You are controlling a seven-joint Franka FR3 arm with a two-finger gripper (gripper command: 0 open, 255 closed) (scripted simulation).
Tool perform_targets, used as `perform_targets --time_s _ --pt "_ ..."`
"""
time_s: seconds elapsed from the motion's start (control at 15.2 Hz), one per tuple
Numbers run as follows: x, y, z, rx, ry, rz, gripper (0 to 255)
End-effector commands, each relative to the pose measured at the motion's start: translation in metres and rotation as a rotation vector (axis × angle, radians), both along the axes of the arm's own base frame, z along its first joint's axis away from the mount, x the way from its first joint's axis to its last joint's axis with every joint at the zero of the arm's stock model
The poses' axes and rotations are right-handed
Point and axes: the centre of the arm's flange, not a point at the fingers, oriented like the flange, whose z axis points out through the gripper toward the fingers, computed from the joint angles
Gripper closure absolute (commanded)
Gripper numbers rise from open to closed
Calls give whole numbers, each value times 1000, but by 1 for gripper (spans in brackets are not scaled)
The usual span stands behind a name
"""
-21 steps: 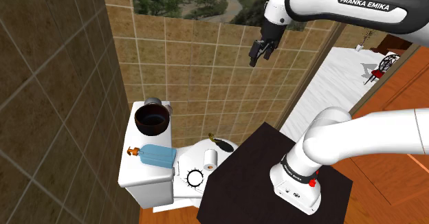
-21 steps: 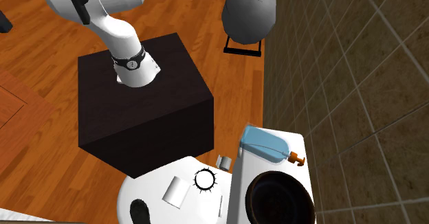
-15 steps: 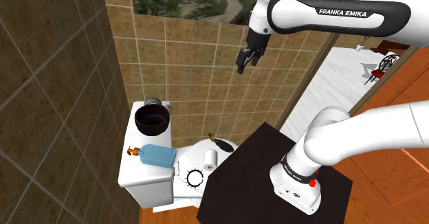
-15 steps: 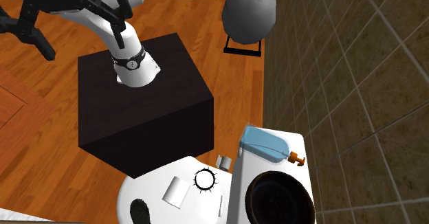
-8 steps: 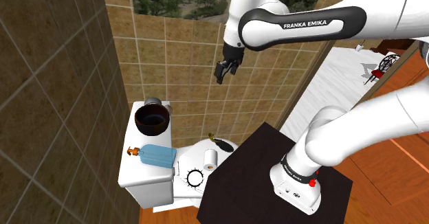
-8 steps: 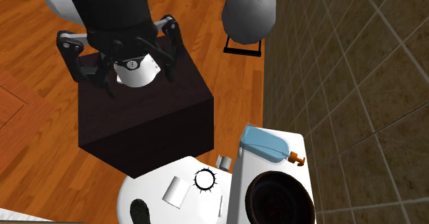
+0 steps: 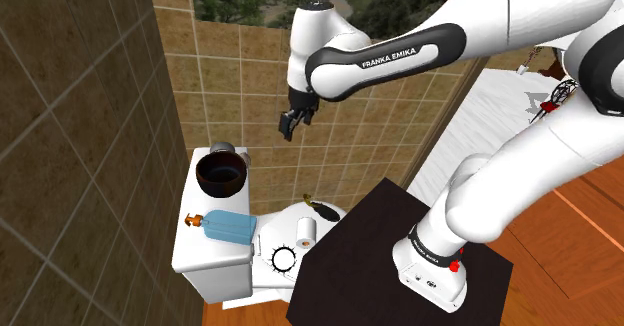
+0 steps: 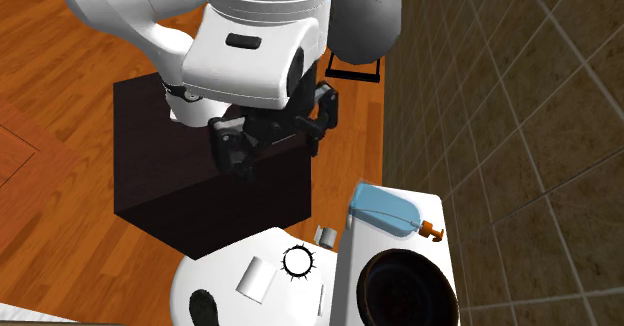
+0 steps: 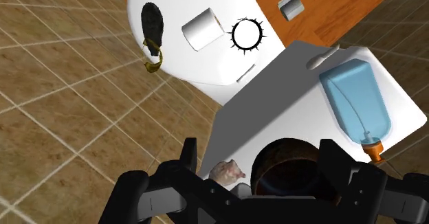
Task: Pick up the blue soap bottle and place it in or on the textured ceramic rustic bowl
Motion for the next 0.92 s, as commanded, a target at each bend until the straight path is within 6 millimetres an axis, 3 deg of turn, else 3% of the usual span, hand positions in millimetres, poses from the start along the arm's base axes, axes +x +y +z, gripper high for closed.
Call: perform_targets --time_s 0.0,0.86 --pt "9 18 -17 -1 2 23 0" --pt "71 136 -126 -12 22 167 0"
